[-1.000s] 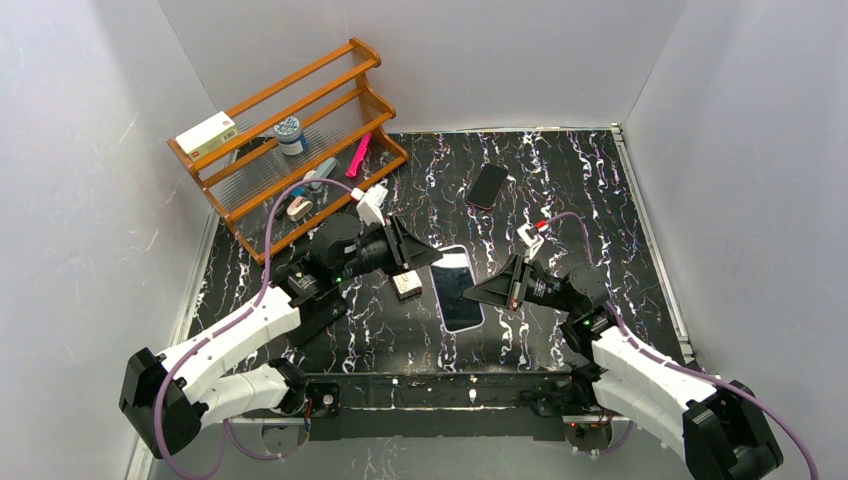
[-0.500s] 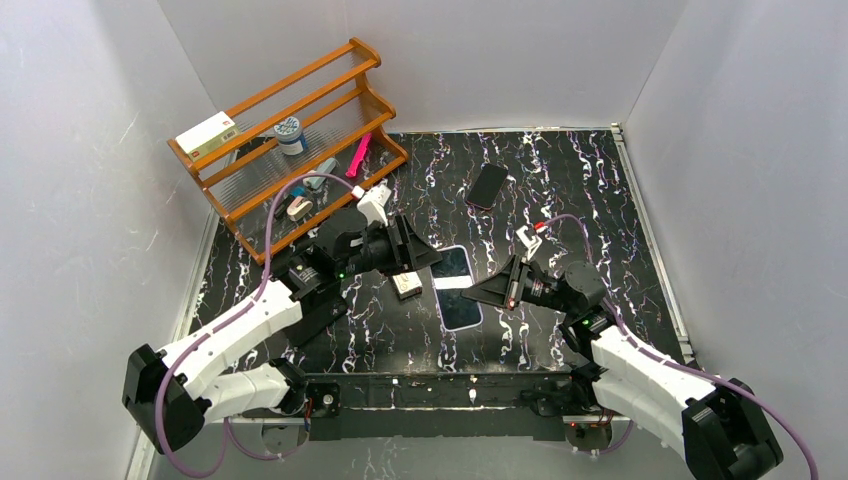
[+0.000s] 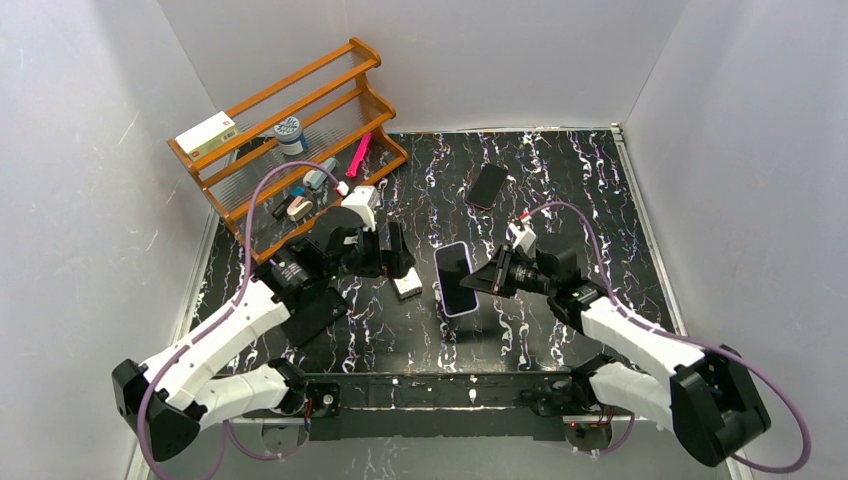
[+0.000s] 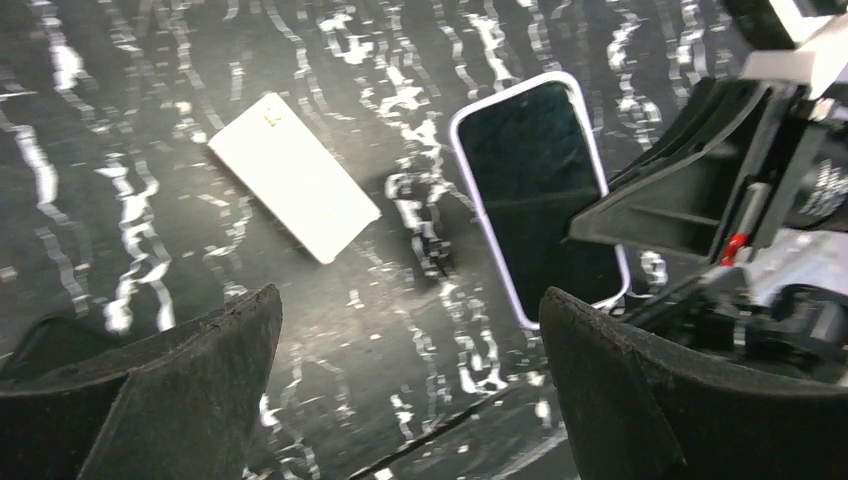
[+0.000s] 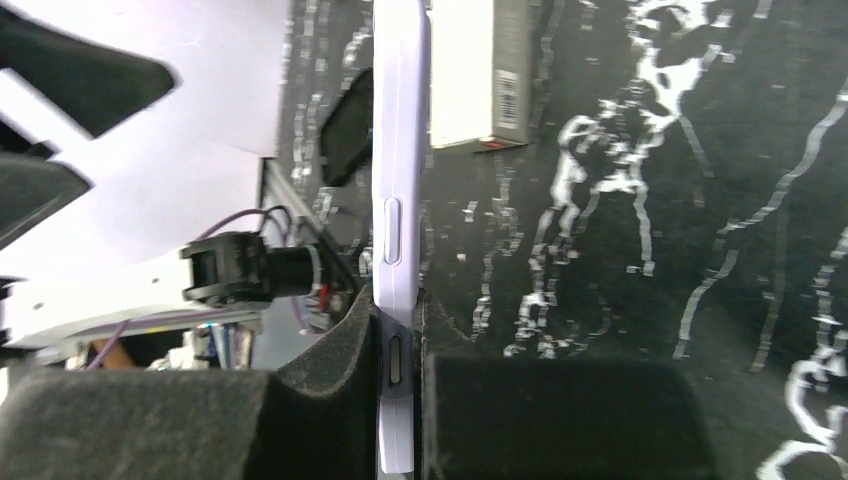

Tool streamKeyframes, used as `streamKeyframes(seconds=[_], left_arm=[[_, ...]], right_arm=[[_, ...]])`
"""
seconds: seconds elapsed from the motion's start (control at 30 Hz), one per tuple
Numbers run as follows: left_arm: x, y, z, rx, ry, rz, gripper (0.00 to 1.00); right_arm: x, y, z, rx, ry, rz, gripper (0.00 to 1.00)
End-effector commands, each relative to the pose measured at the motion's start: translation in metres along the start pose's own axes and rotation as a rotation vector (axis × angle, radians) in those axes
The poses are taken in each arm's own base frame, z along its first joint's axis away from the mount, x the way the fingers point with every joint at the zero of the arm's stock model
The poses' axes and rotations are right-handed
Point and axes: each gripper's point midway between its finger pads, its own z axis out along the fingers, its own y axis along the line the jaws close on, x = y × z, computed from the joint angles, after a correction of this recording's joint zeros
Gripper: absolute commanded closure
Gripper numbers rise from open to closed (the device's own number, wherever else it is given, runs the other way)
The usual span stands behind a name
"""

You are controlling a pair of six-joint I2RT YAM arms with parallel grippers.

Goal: Put the phone into the phone case

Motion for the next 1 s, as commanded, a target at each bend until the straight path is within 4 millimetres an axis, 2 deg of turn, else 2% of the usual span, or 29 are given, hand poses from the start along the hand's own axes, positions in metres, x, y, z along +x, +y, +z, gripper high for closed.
streamKeyframes(seconds=[0.0, 0.17, 0.33, 0.43, 0.7, 0.77, 0.87, 0.97], left_arm=[[0.002, 0.043, -0.023, -0.187, -0.006, 0.147, 0.02], [0.015, 0.068, -0.029, -0.266, 0.000, 0.202, 0.02], [0.031, 0.088, -0.030, -0.318, 0.016, 0.242, 0.02], [0.037, 0.100, -0.031, -0.361, 0.007, 0.236, 0.02], [0.034, 0.101, -0.031, -0.365, 0.005, 0.263, 0.02], [0.035, 0.102, -0.030, -0.369, 0.010, 0.263, 0.02], [0.035, 0.101, -0.031, -0.366, 0.003, 0.256, 0.02], [0.033, 0.101, -0.033, -0.366, -0.009, 0.253, 0.02]], right_arm=[[-0.021, -0.016, 0.012, 0.101, -0.029, -0.070, 0.99], [-0.034, -0.048, 0.031, 0.160, -0.001, -0.047, 0.99], [-0.044, -0.070, 0.043, 0.192, 0.028, -0.021, 0.99], [-0.044, -0.084, 0.045, 0.224, 0.029, 0.003, 0.91], [-0.042, -0.109, 0.045, 0.319, 0.028, 0.061, 0.64], [-0.044, -0.115, 0.044, 0.366, 0.034, 0.084, 0.60], [-0.047, -0.121, 0.042, 0.418, 0.028, 0.106, 0.57], [-0.059, -0.115, 0.041, 0.427, -0.020, 0.107, 0.50]])
